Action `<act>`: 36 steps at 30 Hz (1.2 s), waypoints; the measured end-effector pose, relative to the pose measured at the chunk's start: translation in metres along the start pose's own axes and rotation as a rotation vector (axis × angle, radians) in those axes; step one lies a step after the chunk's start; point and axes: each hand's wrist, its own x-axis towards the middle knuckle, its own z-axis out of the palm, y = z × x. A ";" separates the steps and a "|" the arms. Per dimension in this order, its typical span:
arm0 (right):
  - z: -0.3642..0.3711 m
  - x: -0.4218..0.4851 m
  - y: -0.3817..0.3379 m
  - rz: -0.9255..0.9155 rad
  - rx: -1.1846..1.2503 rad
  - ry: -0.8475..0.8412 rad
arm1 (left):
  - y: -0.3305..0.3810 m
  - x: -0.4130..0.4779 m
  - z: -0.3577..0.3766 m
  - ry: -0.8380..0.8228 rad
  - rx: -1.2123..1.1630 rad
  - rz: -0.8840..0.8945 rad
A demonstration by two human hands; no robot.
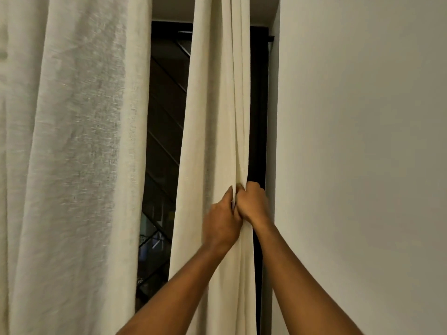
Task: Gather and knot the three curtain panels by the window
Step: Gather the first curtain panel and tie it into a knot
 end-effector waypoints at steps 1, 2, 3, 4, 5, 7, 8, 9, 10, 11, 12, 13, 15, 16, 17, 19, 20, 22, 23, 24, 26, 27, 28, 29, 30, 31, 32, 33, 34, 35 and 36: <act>0.000 0.000 0.001 -0.005 0.036 -0.004 | 0.000 -0.001 0.001 -0.003 -0.034 -0.009; 0.000 -0.001 0.002 -0.007 0.074 -0.009 | 0.000 -0.001 0.002 -0.011 -0.063 -0.014; 0.000 -0.001 0.003 -0.007 0.106 -0.013 | 0.001 -0.003 0.002 -0.026 -0.089 -0.009; 0.000 -0.003 0.003 -0.005 0.127 -0.014 | 0.000 -0.004 0.004 -0.049 -0.112 -0.001; 0.000 -0.004 0.004 -0.007 0.134 -0.015 | 0.000 -0.005 0.005 -0.087 -0.133 0.000; -0.001 -0.005 0.005 -0.025 0.135 -0.016 | 0.000 -0.007 0.005 -0.215 -0.167 -0.043; -0.001 -0.004 0.008 -0.030 0.120 -0.007 | 0.000 -0.009 0.003 -0.279 -0.185 -0.061; -0.002 -0.003 0.010 -0.024 0.092 0.009 | 0.000 -0.012 0.000 -0.319 -0.186 -0.061; -0.004 -0.002 0.013 -0.009 0.055 0.021 | -0.001 -0.015 -0.003 -0.300 -0.149 -0.018; -0.007 -0.001 0.017 0.007 0.020 0.028 | -0.003 -0.018 -0.009 -0.204 -0.061 0.064; -0.010 -0.001 0.020 0.015 -0.009 0.025 | -0.005 -0.020 -0.014 -0.057 0.054 0.159; -0.012 -0.001 0.023 0.016 -0.027 0.021 | -0.006 -0.021 -0.020 0.106 0.151 0.225; -0.014 0.002 0.028 0.021 -0.032 0.023 | -0.007 -0.015 -0.034 0.376 0.223 0.181; -0.015 0.003 0.028 0.026 -0.021 0.024 | -0.009 -0.009 -0.042 0.464 0.215 0.082; -0.014 0.004 0.029 0.033 -0.010 0.017 | -0.013 -0.003 -0.048 0.503 0.188 -0.054; -0.012 0.007 0.031 0.029 0.006 -0.012 | -0.030 0.006 -0.059 0.440 0.075 -0.304; -0.012 0.007 0.031 0.022 0.020 -0.033 | -0.039 0.009 -0.063 0.361 0.014 -0.374; -0.012 0.009 0.032 0.013 0.075 -0.096 | -0.056 0.009 -0.070 0.197 0.024 -0.410; -0.014 0.009 0.032 0.021 0.098 -0.126 | -0.061 0.009 -0.076 0.194 0.080 -0.426; -0.018 0.010 0.032 0.035 0.110 -0.143 | -0.066 0.010 -0.083 0.243 0.160 -0.457; -0.024 0.014 0.032 0.076 0.081 -0.123 | -0.069 0.011 -0.098 0.385 0.357 -0.515; -0.025 0.015 0.032 0.093 0.035 -0.093 | -0.070 0.010 -0.101 0.412 0.438 -0.498; -0.025 0.015 0.032 0.102 -0.020 -0.056 | -0.069 0.008 -0.100 0.402 0.492 -0.443; -0.024 0.014 0.030 0.106 -0.065 -0.020 | -0.067 0.003 -0.094 0.363 0.528 -0.360; -0.019 0.011 0.026 0.102 -0.089 0.007 | -0.063 -0.004 -0.086 0.308 0.542 -0.267; -0.014 0.007 0.022 0.095 -0.100 0.020 | -0.058 -0.010 -0.076 0.232 0.538 -0.196; -0.009 0.004 0.019 0.084 -0.109 0.027 | -0.053 -0.014 -0.062 0.137 0.534 -0.151; -0.003 0.001 0.016 0.065 -0.111 0.024 | -0.046 -0.017 -0.049 0.039 0.558 -0.120; 0.003 -0.002 0.012 0.039 -0.111 0.007 | -0.038 -0.020 -0.037 -0.044 0.582 -0.089; 0.008 -0.005 0.007 0.016 -0.110 -0.013 | -0.029 -0.023 -0.026 -0.103 0.568 -0.061; 0.012 -0.008 0.003 0.000 -0.105 -0.024 | -0.018 -0.027 -0.016 -0.134 0.507 -0.051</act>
